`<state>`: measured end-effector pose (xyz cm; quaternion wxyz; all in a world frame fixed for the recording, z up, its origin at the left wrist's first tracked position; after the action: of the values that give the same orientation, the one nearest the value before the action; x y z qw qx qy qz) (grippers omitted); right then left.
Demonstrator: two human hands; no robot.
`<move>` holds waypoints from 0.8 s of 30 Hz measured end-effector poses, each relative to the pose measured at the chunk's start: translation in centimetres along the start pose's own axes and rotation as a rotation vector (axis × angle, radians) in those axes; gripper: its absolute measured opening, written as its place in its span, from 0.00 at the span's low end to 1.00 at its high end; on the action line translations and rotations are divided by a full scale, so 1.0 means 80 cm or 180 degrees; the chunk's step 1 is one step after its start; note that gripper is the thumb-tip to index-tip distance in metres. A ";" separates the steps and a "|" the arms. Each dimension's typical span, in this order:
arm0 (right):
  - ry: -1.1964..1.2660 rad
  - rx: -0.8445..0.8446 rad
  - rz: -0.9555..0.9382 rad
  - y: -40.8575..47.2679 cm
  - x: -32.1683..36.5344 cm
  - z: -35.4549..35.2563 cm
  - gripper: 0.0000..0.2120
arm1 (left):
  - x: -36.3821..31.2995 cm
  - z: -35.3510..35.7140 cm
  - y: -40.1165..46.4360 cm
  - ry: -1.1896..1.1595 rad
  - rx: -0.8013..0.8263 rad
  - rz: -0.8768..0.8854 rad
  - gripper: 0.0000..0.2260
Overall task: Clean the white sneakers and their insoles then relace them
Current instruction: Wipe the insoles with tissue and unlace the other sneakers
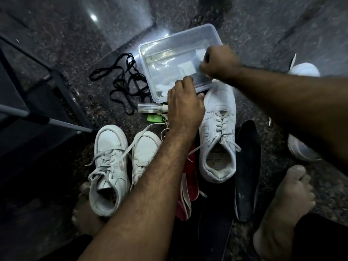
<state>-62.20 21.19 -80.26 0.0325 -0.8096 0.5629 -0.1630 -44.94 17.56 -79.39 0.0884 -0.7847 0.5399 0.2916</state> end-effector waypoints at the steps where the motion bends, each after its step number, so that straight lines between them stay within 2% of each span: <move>1: 0.0238 0.0106 -0.0013 -0.001 -0.002 -0.014 0.11 | -0.002 -0.004 0.000 -0.0098 -0.0085 -0.0010 0.18; 4: 0.0460 0.0498 -0.0122 -0.020 -0.013 -0.066 0.08 | -0.020 -0.021 0.004 -0.0643 -0.0176 -0.0165 0.19; 8: 0.0540 0.0884 -0.0243 -0.080 -0.041 -0.119 0.08 | -0.059 -0.038 0.004 -0.1025 -0.0271 -0.0086 0.18; 12: 0.0675 0.1214 -0.0427 -0.169 -0.074 -0.148 0.09 | -0.120 -0.038 -0.020 -0.1441 -0.0650 -0.0045 0.13; 14: 0.0995 0.1358 -0.0496 -0.210 -0.096 -0.152 0.09 | -0.146 -0.028 -0.041 -0.1770 -0.0695 -0.0229 0.13; 19: 0.2334 0.1759 -0.0286 -0.282 -0.170 -0.125 0.04 | -0.185 0.018 -0.100 -0.3590 -0.0122 -0.1359 0.24; 21: 0.2961 0.2011 0.0013 -0.301 -0.198 -0.097 0.04 | -0.184 0.032 -0.123 -0.3739 0.0278 -0.1487 0.23; 24: 0.3606 0.2143 0.0620 -0.325 -0.226 -0.053 0.08 | -0.165 0.054 -0.151 -0.3838 0.0806 -0.1387 0.19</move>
<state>-45.73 47.90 -74.27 -0.0027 -0.4899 0.4819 -0.7265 -38.90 34.86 -77.71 0.5245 -0.5584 0.2544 0.5902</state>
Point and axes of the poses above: each hand's wrist, its own y-axis towards the middle knuckle, its own z-axis out of the palm, x = y × z, the point moved 3 cm from there along y, towards the middle knuckle, and after that the axes turned 12 degrees about z, right-handed, at the moved point
